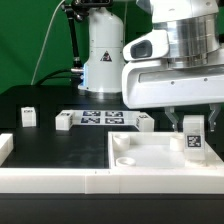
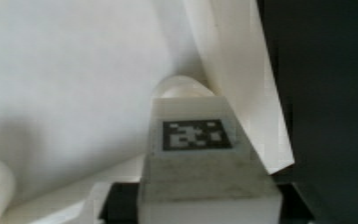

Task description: Assemble one leg

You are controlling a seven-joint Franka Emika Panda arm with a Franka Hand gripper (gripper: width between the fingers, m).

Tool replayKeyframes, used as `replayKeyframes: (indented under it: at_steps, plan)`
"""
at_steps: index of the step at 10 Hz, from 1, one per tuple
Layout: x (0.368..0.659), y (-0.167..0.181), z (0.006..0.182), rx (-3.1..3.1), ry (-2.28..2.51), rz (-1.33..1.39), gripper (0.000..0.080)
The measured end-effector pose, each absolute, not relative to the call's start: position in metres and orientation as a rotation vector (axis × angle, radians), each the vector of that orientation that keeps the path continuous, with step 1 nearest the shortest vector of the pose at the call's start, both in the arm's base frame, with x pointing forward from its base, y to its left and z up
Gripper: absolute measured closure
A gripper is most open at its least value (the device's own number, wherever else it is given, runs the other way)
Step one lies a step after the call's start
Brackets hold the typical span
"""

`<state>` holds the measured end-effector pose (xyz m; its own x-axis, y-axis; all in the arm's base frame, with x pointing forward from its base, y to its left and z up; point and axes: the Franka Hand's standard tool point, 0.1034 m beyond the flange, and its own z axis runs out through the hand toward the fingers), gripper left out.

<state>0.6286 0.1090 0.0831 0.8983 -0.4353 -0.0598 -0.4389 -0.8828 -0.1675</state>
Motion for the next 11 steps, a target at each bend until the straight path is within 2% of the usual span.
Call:
replayKeyframes:
  at_steps: [3, 8, 10, 11]
  plan:
    - [0.6272, 0.1103, 0.0823, -2.716, 1.228, 0.07, 0.0508]
    - [0.626, 0.1114, 0.0819, -2.573, 1.515, 0.107, 0.0508]
    - [0.6266, 0.1114, 0.0821, -2.638, 1.391, 0.094, 0.0267]
    - [0.6267, 0.1106, 0.0819, -2.708, 1.248, 0.08, 0.0267]
